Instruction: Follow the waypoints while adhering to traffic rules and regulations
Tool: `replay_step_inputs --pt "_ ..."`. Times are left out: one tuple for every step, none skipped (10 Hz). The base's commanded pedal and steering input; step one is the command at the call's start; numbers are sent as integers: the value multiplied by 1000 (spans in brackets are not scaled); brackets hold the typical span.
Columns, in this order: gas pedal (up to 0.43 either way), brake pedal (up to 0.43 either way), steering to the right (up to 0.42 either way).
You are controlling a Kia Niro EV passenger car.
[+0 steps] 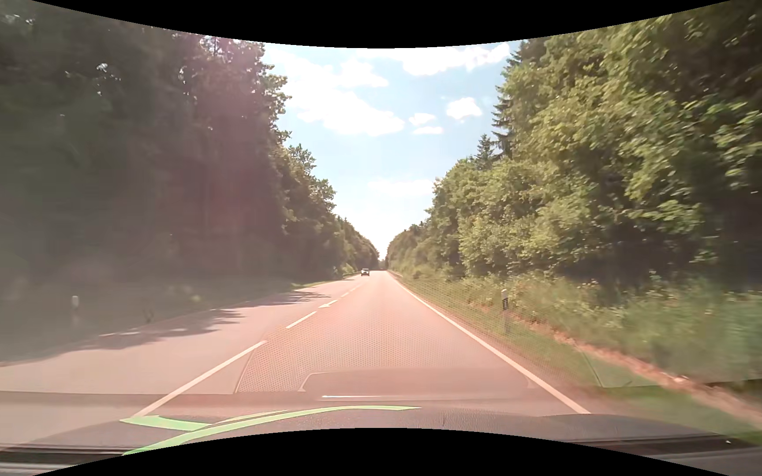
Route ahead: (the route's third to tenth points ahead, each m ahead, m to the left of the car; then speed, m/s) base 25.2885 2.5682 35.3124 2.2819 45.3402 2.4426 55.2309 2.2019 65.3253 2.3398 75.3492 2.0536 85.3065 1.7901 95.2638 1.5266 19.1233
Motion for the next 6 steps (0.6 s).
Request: replay_step_inputs --pt "118 0 0" --pt "118 0 0" --pt "118 0 0" --pt "118 0 1" --pt "118 0 1" --pt "118 0 1"
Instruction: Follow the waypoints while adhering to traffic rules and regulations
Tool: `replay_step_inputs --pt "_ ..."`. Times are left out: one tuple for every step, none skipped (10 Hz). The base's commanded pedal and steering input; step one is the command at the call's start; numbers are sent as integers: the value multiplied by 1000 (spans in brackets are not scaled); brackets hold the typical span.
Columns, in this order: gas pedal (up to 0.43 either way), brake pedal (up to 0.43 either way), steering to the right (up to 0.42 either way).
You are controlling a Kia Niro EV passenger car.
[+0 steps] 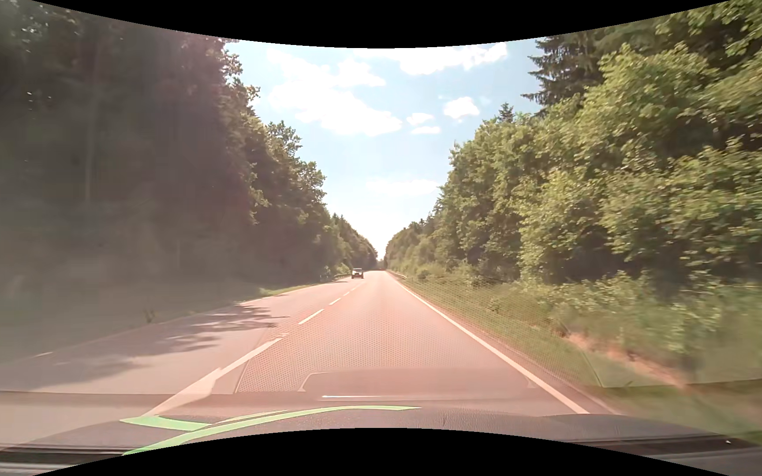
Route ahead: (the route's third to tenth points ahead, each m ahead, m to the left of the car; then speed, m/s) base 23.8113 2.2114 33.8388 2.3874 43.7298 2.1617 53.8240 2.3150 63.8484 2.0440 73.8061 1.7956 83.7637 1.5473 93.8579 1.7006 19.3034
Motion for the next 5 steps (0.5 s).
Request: replay_step_inputs --pt "118 0 2" --pt "118 0 2" --pt "118 0 2" --pt "118 0 2" --pt "118 0 1"
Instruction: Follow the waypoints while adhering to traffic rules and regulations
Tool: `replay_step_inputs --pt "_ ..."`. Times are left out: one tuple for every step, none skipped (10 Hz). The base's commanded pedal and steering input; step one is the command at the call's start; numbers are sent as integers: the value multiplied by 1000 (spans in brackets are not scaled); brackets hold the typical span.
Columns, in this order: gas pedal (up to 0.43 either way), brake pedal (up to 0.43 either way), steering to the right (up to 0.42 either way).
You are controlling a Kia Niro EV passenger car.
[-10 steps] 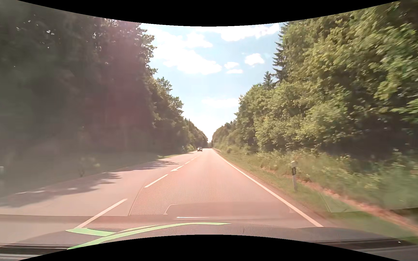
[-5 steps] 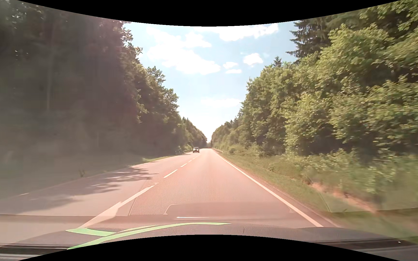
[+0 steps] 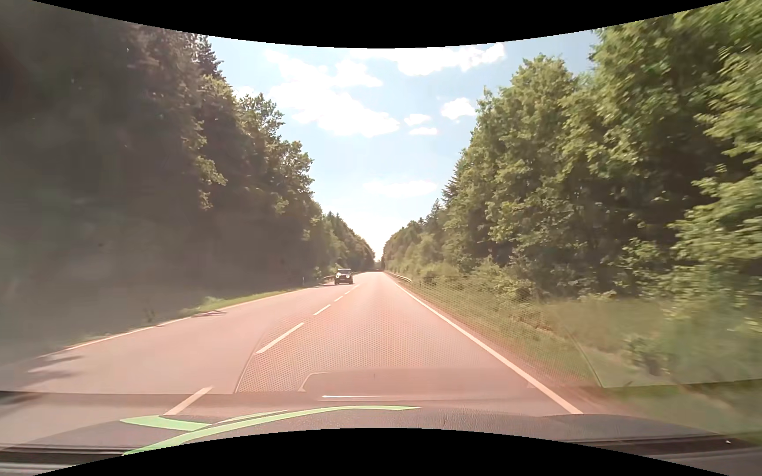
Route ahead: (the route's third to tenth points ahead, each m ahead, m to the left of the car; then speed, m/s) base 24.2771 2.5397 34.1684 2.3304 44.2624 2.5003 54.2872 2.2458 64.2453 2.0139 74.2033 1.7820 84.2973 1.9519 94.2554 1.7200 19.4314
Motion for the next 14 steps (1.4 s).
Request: replay_step_inputs --pt "118 0 1" --pt "130 0 0" --pt "130 0 0" --pt "130 0 0" --pt "138 0 -2" --pt "157 0 -3" --pt "157 0 -4" --pt "169 0 -4" --pt "169 0 -4" --pt "169 0 -4" --pt "169 0 -4" --pt "169 0 -3" --pt "169 0 -4" --pt "169 0 -4"
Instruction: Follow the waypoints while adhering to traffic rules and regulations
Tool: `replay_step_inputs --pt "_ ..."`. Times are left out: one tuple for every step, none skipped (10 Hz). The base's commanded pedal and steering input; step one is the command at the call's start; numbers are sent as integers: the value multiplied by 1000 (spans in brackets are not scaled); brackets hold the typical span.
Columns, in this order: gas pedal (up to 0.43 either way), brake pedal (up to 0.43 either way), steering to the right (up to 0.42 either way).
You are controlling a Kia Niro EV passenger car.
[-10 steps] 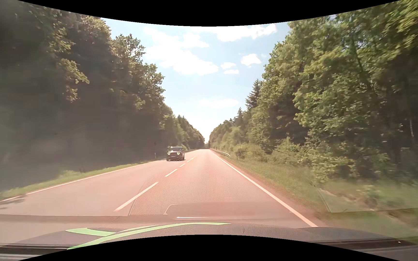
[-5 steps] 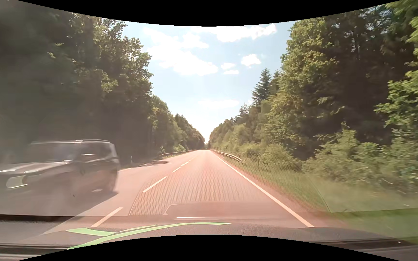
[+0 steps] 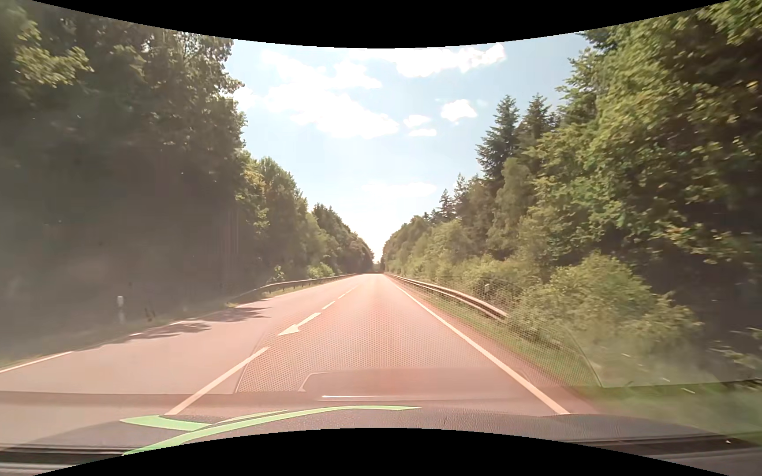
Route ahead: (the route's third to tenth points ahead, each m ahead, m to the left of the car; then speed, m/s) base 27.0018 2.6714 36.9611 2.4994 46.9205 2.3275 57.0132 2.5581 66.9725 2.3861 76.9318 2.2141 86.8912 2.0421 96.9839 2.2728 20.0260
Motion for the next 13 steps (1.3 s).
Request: replay_step_inputs --pt "169 0 -3" --pt "169 0 -4" --pt "169 0 -4" --pt "169 0 -4" --pt "169 0 -4" --pt "169 0 -3" --pt "169 0 -3" --pt "169 0 -3" --pt "169 0 -3" --pt "169 0 -3" --pt "169 0 -3" --pt "169 0 -3" --pt "169 0 -3"
